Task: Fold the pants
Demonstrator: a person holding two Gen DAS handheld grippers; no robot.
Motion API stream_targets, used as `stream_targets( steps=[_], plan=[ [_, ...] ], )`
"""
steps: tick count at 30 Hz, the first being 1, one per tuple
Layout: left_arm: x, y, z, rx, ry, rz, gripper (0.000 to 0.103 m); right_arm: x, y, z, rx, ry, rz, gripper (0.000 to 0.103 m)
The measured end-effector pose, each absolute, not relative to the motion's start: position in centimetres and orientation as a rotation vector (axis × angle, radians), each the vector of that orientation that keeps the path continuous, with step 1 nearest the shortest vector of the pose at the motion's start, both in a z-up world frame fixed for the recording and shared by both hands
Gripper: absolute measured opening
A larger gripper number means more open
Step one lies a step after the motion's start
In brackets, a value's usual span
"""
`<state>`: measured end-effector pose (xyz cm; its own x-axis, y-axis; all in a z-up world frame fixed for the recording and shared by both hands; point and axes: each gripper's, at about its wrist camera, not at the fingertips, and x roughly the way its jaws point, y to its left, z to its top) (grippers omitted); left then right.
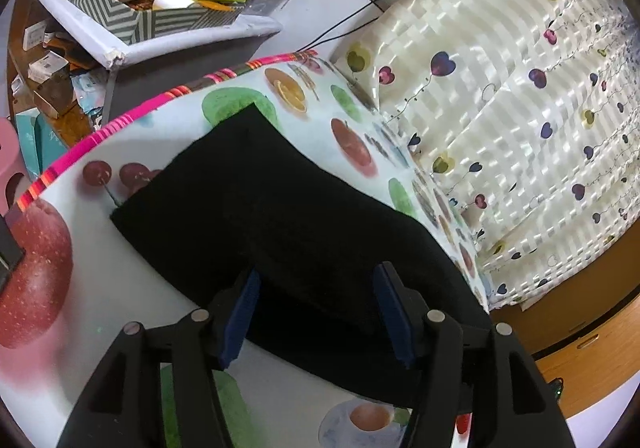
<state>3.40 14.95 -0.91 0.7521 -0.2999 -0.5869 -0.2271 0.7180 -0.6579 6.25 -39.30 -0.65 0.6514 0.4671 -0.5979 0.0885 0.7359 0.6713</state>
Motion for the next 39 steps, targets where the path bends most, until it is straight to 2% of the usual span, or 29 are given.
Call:
stream_targets(
  steps=[9, 11, 13, 14, 15, 16, 18, 29, 35, 39],
  plan=[
    [4.5, 14.0, -1.0, -0.727, 0.773, 0.008, 0.059, 6.9, -40.3, -0.7, 0.755, 0.838, 0.175, 0.048],
    [4.8, 14.1, -1.0, -0.724, 0.776, 0.042, 0.05, 7.1, -40.4, -0.5, 0.754, 0.835, 0.157, 0.048],
    [5.2, 14.1, -1.0, -0.698, 0.798, 0.088, 0.02, 7.3, -40.4, -0.4, 0.754, 0.828, 0.14, 0.047],
    [5.3, 14.1, -1.1, -0.688, 0.808, 0.103, 0.013, 7.4, -40.5, -0.3, 0.753, 0.826, 0.125, 0.041],
    [5.4, 14.2, -1.2, -0.684, 0.817, 0.113, 0.006, 7.4, -40.6, -0.3, 0.745, 0.827, 0.104, 0.018],
    [5.5, 14.3, -1.2, -0.681, 0.819, 0.111, 0.005, 7.6, -40.7, -0.4, 0.737, 0.832, 0.084, 0.007],
    [5.4, 14.4, -0.9, -0.661, 0.813, 0.106, 0.004, 7.7, -41.2, -0.5, 0.766, 0.826, 0.086, 0.003],
    [4.2, 16.4, 4.9, -0.564, 0.631, 0.088, 0.004, 4.9, -40.5, 4.7, 0.723, 0.706, 0.177, 0.003],
    [4.7, 17.4, 0.2, -0.544, 0.754, 0.121, 0.004, 4.2, -41.2, -0.8, 0.776, 0.858, 0.105, 0.003],
    [4.6, 17.7, -1.0, -0.556, 0.774, 0.114, 0.004, 4.1, -41.3, -1.0, 0.774, 0.867, 0.103, 0.003]
  ],
)
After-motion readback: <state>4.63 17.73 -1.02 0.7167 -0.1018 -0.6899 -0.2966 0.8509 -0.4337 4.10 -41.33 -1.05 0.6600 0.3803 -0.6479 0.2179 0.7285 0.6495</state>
